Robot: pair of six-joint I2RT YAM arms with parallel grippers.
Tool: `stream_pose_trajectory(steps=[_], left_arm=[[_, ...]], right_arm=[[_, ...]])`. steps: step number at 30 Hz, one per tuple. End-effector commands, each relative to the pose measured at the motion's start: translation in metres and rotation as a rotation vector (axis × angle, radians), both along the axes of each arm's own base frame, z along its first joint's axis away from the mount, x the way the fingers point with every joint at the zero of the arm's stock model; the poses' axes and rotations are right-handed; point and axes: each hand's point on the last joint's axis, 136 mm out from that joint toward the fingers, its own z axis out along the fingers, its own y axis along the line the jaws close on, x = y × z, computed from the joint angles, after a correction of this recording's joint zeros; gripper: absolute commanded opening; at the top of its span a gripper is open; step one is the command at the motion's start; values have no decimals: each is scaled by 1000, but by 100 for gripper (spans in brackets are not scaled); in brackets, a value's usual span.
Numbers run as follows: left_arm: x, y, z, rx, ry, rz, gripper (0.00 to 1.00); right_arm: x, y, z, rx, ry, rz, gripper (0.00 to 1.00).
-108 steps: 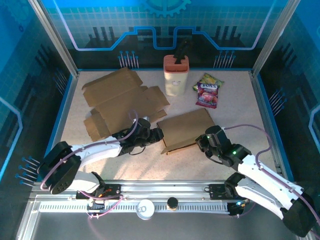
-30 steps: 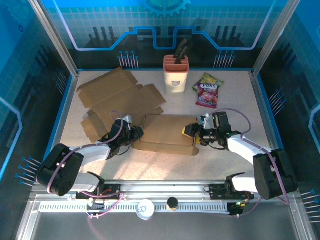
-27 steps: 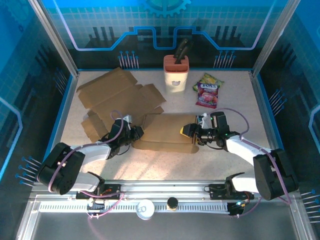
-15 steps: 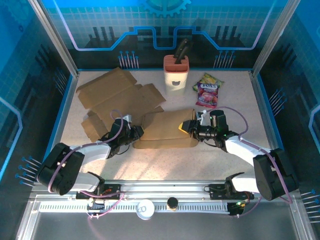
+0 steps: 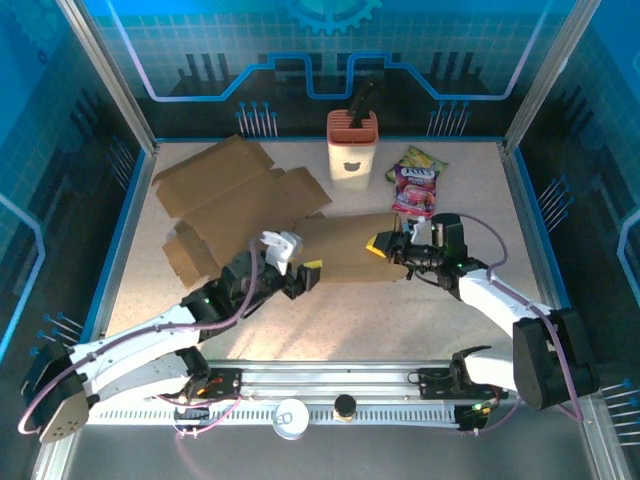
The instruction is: Fold the paper box
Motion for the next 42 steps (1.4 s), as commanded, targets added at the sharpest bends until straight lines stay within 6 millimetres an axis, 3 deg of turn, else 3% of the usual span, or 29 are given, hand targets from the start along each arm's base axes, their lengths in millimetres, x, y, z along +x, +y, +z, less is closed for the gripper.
stream_pose_trajectory(steps=[1,6,13,19,26,42], left_arm=[[-17,-11,8,336,-323,-100,69],[-26,-34,2,597,-502,-199,71],[-11,-47,-15,786,-590,-215,78],[-19,-49,-32,789,-559,-287,83],[-3,-51,-36,802,-581,-238,85],[3,-67,-51,819,-641,-208,74]], right_arm=[[-7,-8,15,55,112,1,47],[-11,-21,17,106,194,-29,45],[-21,-27,13,104,249,-49,45],[-21,-30,15,135,267,-62,46],[-31,-31,14,157,293,-78,46],[-40,-35,0,178,351,-108,45]])
